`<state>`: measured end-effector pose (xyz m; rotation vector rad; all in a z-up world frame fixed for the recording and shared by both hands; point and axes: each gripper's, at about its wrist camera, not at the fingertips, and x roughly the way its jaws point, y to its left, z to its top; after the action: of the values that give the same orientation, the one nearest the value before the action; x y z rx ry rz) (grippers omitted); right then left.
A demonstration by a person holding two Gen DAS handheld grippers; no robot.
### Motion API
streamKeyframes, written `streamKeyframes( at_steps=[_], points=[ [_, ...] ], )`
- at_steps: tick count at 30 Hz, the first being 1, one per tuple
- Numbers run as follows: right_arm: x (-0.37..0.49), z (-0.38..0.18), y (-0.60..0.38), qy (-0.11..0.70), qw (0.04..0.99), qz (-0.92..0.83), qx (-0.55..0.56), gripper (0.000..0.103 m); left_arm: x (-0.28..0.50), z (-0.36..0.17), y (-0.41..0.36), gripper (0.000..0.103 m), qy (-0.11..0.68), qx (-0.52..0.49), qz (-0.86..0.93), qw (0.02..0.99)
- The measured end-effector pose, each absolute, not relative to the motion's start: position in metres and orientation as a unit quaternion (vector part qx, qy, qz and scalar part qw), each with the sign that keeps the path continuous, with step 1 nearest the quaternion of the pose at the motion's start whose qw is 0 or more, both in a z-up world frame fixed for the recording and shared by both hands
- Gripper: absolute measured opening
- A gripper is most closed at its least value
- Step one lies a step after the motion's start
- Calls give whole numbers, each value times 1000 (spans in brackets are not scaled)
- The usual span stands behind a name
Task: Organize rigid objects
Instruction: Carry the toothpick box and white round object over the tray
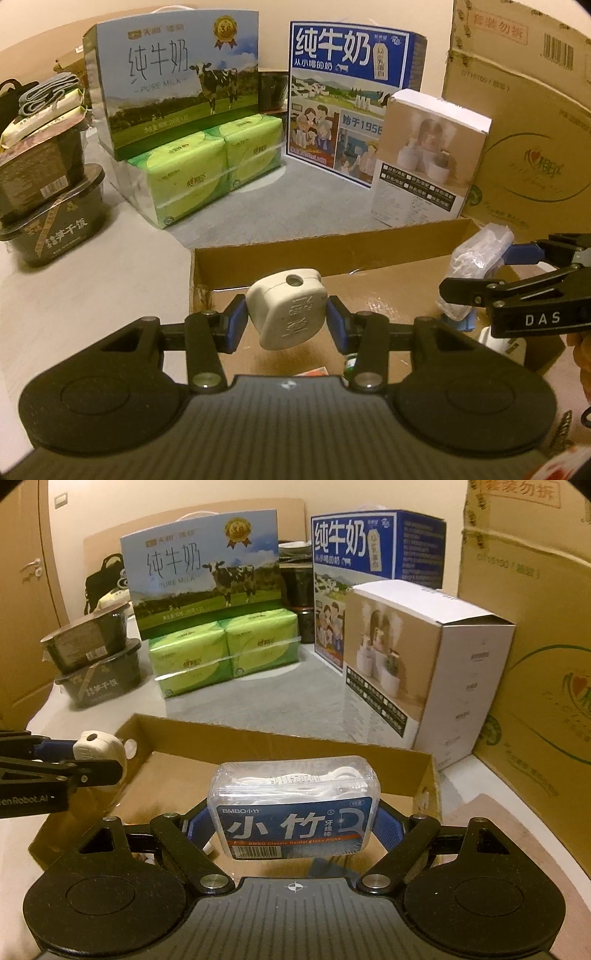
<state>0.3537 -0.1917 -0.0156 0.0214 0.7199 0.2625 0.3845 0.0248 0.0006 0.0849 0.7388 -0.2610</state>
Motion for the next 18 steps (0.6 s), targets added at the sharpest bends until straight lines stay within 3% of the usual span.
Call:
streamKeyframes(
  at_steps=[11, 13, 14, 18],
  points=[
    [374, -32, -179, 368, 920, 135, 9, 85, 404, -20, 25, 42, 371, 43, -124, 919],
    [376, -34, -179, 370, 919, 135, 10, 85, 404, -20, 26, 48, 366, 40, -119, 922],
    [377, -34, -179, 371, 919, 135, 11, 85, 404, -19, 27, 56, 364, 39, -115, 923],
    [377, -34, -180, 372, 918, 135, 12, 85, 402, -15, 30, 56, 358, 36, -113, 926]
  ],
)
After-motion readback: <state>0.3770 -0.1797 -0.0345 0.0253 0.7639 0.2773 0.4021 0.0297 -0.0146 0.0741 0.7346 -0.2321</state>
